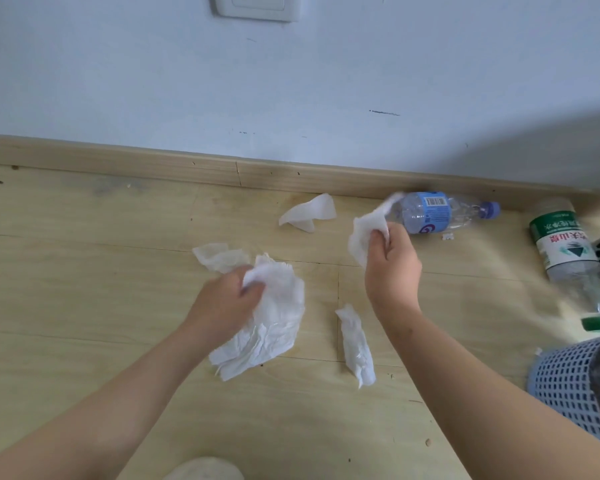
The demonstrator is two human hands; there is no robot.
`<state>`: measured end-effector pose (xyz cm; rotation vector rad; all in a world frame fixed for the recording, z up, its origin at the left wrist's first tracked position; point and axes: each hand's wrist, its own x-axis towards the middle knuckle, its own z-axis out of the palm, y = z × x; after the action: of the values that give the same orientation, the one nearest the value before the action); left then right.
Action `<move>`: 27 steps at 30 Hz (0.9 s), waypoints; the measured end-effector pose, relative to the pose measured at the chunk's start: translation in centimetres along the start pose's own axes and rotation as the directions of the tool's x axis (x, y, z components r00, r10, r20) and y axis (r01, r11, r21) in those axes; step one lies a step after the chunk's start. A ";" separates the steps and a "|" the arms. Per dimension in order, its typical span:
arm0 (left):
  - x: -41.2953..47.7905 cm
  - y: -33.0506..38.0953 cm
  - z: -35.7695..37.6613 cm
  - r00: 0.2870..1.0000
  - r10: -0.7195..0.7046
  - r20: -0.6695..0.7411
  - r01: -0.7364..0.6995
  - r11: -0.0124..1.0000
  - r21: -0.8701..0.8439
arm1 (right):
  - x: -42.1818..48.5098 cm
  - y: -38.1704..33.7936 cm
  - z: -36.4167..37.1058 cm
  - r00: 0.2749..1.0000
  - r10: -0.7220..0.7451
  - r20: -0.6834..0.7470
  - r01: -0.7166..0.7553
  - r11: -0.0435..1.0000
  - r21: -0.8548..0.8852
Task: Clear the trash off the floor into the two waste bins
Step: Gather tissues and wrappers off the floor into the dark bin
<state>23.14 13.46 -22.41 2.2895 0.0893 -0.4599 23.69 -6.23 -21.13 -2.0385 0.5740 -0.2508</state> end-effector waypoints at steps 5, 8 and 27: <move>-1.1 -3.5 4.0 0.933 0.297 0.205 -0.360 0.809 0.464 | -1.6 0.1 -0.4 0.994 -0.068 0.089 0.076 0.993 -0.085; -0.9 -5.1 5.2 0.874 0.430 0.226 -0.476 0.666 0.575 | -3.0 2.3 -0.9 0.938 -0.022 0.346 0.187 0.873 -0.451; 0.0 7.6 4.0 0.962 0.253 0.104 -0.255 0.967 0.005 | -2.2 2.3 -5.0 0.882 0.170 0.439 -0.070 0.970 -0.234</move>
<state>23.47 5.32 -19.60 2.2507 -0.2590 -0.4439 19.04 -9.92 -20.41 -2.1565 0.4397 0.3778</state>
